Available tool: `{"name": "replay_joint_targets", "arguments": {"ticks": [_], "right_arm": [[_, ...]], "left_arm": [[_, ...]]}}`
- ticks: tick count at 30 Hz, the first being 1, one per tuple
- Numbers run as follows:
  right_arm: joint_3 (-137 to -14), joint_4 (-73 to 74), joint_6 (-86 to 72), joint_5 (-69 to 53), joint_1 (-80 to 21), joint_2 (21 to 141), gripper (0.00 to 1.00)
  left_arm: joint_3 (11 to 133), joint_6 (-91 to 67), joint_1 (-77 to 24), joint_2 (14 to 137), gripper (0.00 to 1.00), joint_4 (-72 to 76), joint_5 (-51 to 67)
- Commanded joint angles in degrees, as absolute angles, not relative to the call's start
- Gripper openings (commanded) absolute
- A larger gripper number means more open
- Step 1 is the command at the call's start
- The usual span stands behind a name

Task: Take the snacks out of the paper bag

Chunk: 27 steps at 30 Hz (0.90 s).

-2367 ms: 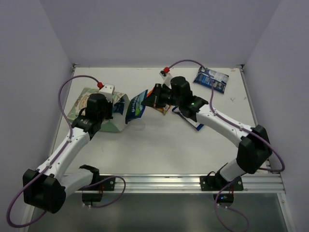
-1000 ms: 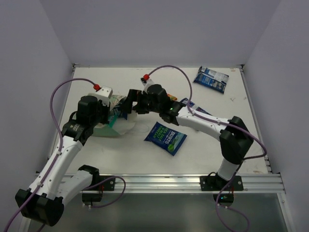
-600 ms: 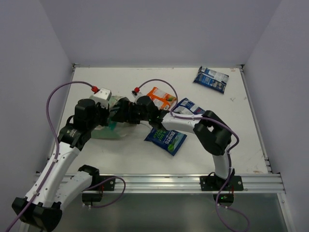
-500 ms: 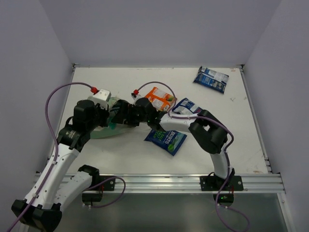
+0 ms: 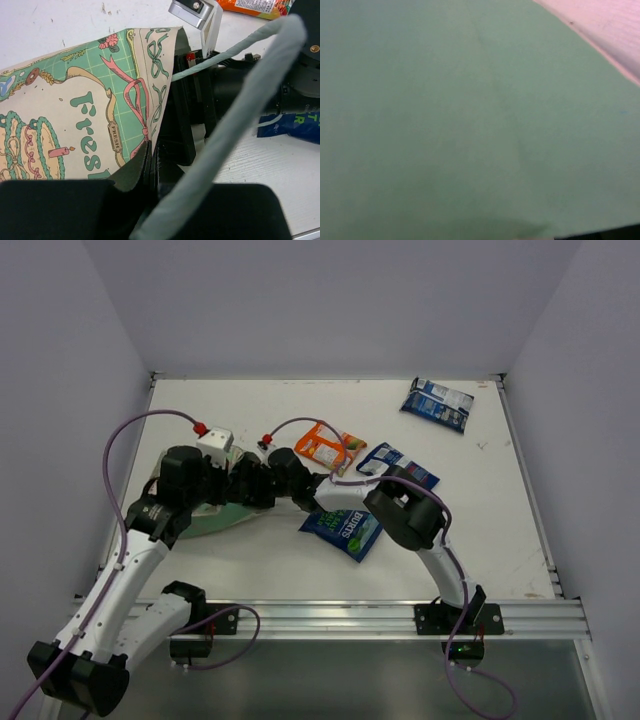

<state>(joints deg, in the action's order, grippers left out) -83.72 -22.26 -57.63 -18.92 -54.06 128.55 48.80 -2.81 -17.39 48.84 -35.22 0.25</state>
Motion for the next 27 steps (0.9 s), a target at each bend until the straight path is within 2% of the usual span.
{"name": "replay_joint_targets", "arguments": {"ticks": [1, 3, 13, 15, 16, 17, 19, 20, 22, 23, 25, 27], "right_arm": [[-85.3, -31.2, -56.7, -24.7, -55.1, 128.6, 0.84], [-84.9, -30.9, -56.1, -24.8, -55.1, 127.6, 0.79], [-84.8, -23.3, -53.5, -25.9, -55.2, 127.3, 0.78], [-85.2, -21.8, -53.0, -25.1, -55.1, 127.7, 0.72], [-85.3, -20.1, -53.0, -24.2, -55.1, 128.1, 0.69], [-85.5, -19.2, -52.8, -23.5, -55.0, 128.3, 0.60], [-85.3, -18.2, -52.6, -22.9, -54.7, 128.7, 0.50], [-85.0, -18.0, -52.6, -22.7, -54.4, 128.8, 0.37], [-84.4, -18.1, -53.1, -22.5, -53.8, 128.4, 0.24], [-83.4, -18.2, -52.8, -22.0, -53.6, 127.3, 0.12], [-82.2, -18.8, -52.4, -21.3, -52.9, 125.4, 0.00], [-80.2, -19.2, -51.9, -20.7, -51.9, 121.9, 0.00]], "left_arm": [[48.3, -4.5, -17.9, 49.2, 0.00, -28.9, 5.6], [48.1, -4.4, -17.9, 49.8, 0.00, -28.7, 5.9], [47.4, -5.4, -18.2, 53.3, 0.00, -21.9, 8.7], [47.5, -5.4, -18.3, 53.2, 0.00, -20.9, 9.2], [47.6, -5.3, -18.3, 53.2, 0.00, -21.0, 9.3], [47.6, -5.1, -18.3, 52.8, 0.00, -21.0, 9.3], [47.4, -4.9, -18.3, 52.1, 0.00, -21.0, 9.5], [46.9, -4.8, -18.3, 51.3, 0.00, -21.1, 9.4], [45.9, -4.7, -18.3, 50.1, 0.00, -21.4, 9.1], [45.4, -4.7, -18.3, 49.9, 0.00, -21.7, 8.4], [44.1, -4.6, -18.2, 49.5, 0.00, -22.0, 7.9], [43.3, -4.7, -18.3, 49.4, 0.00, -21.8, 7.5]]}}
